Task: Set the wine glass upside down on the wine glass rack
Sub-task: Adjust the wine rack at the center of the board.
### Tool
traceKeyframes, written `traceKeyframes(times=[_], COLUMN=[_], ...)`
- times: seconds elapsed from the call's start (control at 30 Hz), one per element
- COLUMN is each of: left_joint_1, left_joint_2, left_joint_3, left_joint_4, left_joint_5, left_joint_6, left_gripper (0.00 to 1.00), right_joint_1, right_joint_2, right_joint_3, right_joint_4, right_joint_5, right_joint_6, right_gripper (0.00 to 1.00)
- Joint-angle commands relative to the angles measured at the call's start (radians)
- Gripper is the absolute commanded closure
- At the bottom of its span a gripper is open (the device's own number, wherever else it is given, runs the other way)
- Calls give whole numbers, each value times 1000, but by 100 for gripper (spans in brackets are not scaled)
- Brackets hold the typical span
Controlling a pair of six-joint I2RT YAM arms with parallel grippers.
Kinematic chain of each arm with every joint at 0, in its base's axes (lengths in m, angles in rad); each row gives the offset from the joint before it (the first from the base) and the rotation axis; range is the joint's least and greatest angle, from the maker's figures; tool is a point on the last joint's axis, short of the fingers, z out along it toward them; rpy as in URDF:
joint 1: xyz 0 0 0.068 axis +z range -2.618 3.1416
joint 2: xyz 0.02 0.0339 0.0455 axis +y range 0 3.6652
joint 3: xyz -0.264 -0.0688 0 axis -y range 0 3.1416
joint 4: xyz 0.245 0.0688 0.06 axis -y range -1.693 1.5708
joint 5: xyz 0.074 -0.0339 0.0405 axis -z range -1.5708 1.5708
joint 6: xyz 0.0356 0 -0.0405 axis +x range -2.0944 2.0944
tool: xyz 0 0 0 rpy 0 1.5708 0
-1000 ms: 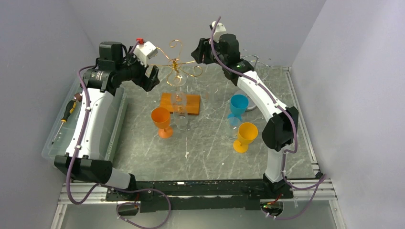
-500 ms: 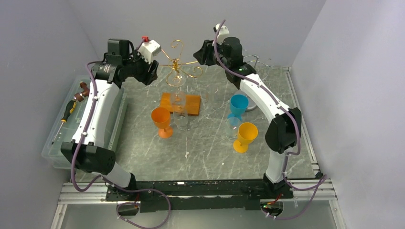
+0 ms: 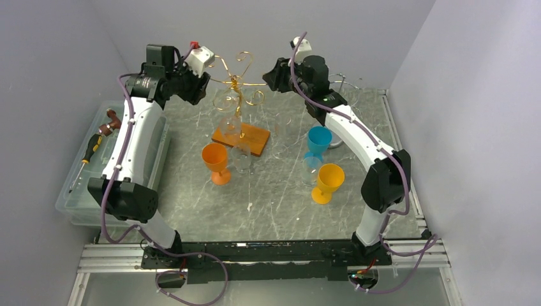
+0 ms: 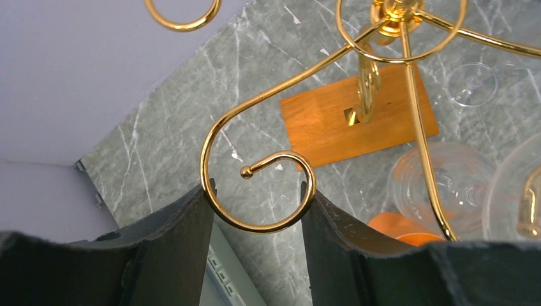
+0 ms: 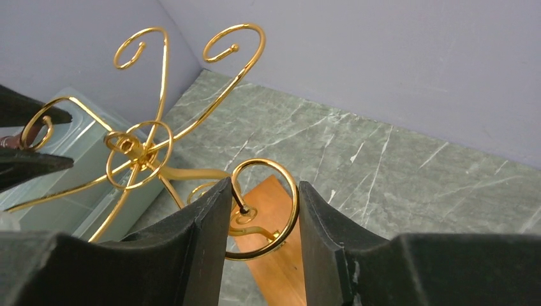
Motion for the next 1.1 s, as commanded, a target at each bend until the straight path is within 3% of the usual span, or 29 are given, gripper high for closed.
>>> traceKeyframes(times=[0.0,1.07], left_joint_1=[1,2], left_joint_2=[38,247], left_joint_3=[68,271], left_joint_4=[106,127], left_joint_5=[-47,-39], left_joint_6=[16,95], left_gripper=[47,44], right_joint_1=[35,159], right_joint_2=[-55,-177], right_joint_3=[-38,-298], right_joint_4=[-6,35], right_joint_5=[-45,-25], right_joint_6=[13,73], right_gripper=[77,85])
